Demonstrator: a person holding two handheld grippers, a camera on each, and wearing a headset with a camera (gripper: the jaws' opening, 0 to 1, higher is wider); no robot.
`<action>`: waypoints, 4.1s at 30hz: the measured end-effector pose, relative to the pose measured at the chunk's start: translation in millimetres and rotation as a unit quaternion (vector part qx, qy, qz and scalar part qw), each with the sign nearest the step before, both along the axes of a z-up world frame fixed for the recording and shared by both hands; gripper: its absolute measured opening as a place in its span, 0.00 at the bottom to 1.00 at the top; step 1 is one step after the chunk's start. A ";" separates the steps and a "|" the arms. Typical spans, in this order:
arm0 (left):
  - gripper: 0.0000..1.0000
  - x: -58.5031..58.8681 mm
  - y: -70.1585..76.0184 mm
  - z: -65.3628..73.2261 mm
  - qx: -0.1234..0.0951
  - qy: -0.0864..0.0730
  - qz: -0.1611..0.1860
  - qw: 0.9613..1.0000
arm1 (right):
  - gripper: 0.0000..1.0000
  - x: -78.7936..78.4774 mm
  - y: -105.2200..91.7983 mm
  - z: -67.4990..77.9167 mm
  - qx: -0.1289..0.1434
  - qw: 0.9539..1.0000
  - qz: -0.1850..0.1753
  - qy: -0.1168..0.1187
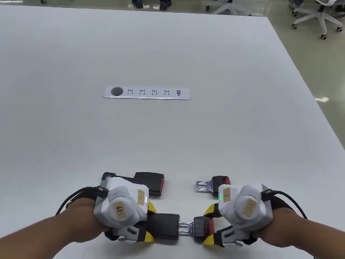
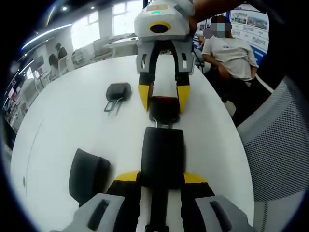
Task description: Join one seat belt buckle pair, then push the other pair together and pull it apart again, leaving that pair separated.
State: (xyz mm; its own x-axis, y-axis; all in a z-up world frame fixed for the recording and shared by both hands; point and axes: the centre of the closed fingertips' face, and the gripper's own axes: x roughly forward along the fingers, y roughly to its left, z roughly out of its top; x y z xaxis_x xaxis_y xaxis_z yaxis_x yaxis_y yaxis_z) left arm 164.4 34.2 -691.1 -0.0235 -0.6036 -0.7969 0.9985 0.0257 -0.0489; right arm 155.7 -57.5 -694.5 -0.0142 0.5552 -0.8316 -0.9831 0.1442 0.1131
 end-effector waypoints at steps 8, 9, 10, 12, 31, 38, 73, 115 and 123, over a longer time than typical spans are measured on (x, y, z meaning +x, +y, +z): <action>0.32 -2.1 -2.6 0.8 0.001 -0.003 -0.002 1.000 | 0.32 0.1 6.1 -4.4 -0.007 1.000 0.005 -0.005; 0.32 -1.9 -2.4 0.5 0.000 -0.003 0.000 1.000 | 0.32 0.3 6.2 -3.9 -0.007 1.000 0.005 -0.006; 0.32 -1.6 -2.6 0.6 0.000 -0.003 0.003 1.000 | 0.32 0.7 7.0 -4.8 -0.007 1.000 0.004 -0.006; 0.32 -1.6 -2.7 0.4 0.000 -0.003 0.007 1.000 | 0.32 1.5 6.6 -5.2 -0.006 1.000 0.003 -0.007; 0.31 -1.9 -3.9 1.0 0.003 0.004 0.017 1.000 | 0.31 5.7 21.1 -0.9 0.017 1.000 -0.008 -0.009; 0.31 -1.5 -1.5 1.5 -0.002 0.004 0.020 1.000 | 0.31 6.9 23.7 1.0 0.025 1.000 -0.011 -0.012; 0.31 -0.6 1.8 3.1 -0.066 0.024 0.029 0.997 | 0.31 1.1 24.1 12.8 0.109 0.993 -0.023 -0.039; 0.32 -0.6 0.0 4.2 -0.053 0.020 0.019 0.998 | 0.33 0.7 22.4 12.4 0.123 0.990 -0.038 -0.050; 0.33 -0.8 1.4 2.1 -0.031 0.012 0.007 0.999 | 0.33 1.2 21.9 9.0 0.104 0.992 -0.026 -0.061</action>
State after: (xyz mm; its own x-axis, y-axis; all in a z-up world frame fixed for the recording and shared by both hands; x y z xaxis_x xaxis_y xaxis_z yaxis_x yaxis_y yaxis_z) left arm 163.5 35.6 -689.0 -0.0329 -0.6525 -0.7571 0.9967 0.0353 -0.0737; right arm 156.9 -35.6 -685.6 0.1124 0.7124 -0.6927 -0.9832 0.1805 0.0260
